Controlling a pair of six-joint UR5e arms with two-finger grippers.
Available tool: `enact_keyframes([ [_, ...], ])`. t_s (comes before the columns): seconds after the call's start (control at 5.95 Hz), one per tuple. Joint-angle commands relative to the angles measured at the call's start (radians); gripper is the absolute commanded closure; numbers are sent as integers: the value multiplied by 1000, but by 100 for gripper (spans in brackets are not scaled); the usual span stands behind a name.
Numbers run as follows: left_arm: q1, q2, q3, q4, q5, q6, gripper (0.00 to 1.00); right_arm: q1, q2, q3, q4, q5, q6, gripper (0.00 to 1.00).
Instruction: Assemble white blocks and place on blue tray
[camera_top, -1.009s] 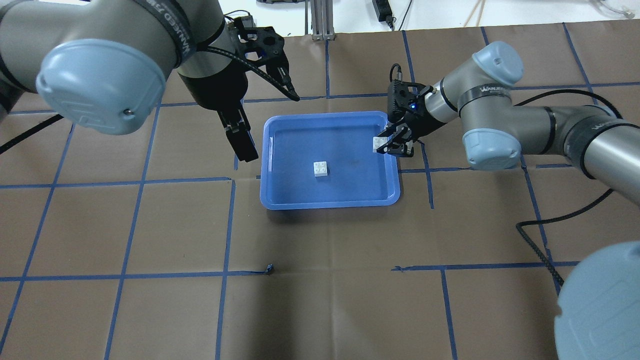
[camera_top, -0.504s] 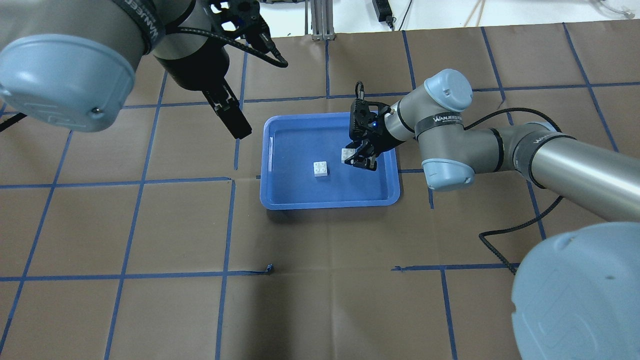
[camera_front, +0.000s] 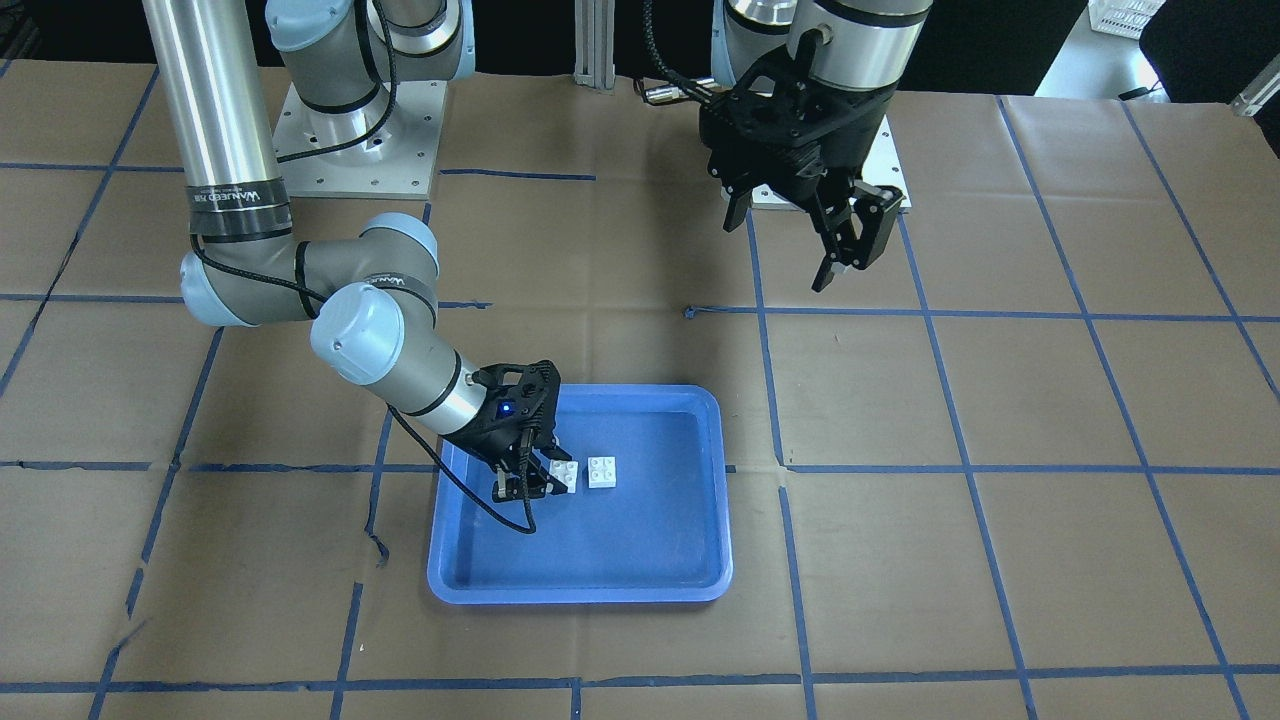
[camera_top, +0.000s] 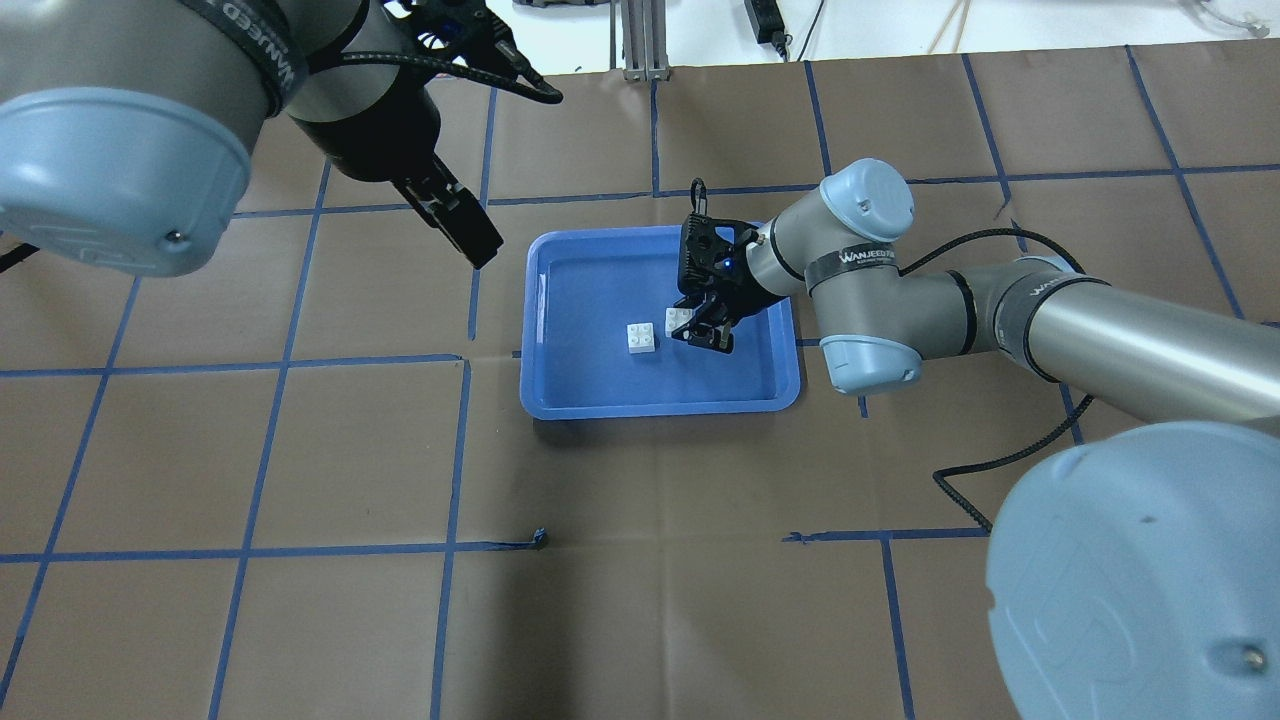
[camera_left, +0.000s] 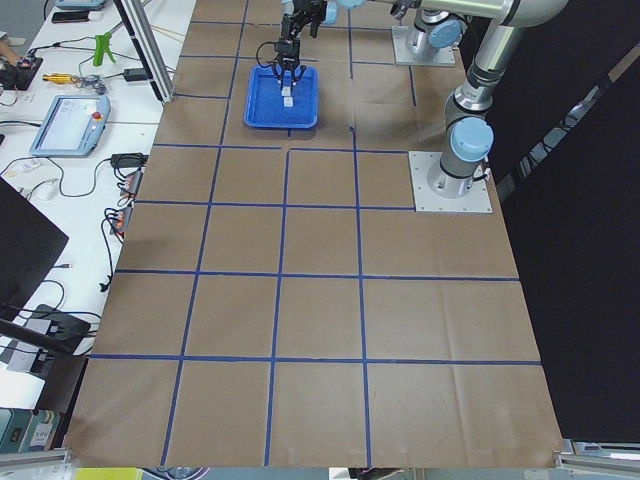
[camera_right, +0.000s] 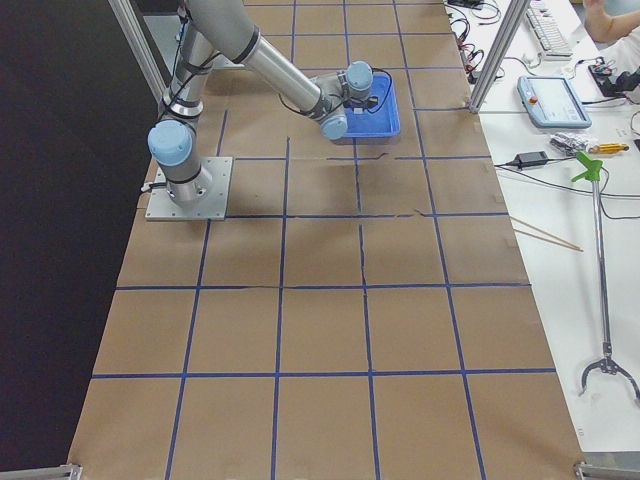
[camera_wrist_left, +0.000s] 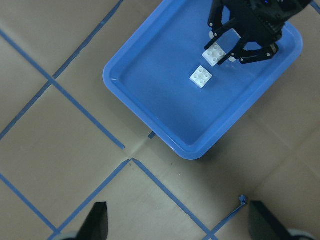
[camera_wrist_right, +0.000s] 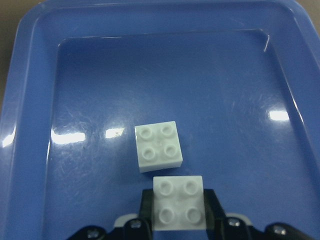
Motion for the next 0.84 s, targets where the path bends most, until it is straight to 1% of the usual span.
enact_keyframes([
  [0.0,50,30,32,-104,-13,-128,1,16,12,0,-13,0,15,69],
  [0.17,52,50,36,-132,-8,-291,1,17,12,2,-12,0,15,69],
  [0.34,52,53,36,-135,1,-387,1,17,13,2,-10,-1,16,69],
  [0.5,52,56,33,-132,3,-437,1,18,13,2,-9,-1,21,69],
  [0.67,58,53,24,-76,4,-475,1,18,13,2,-10,0,38,69],
])
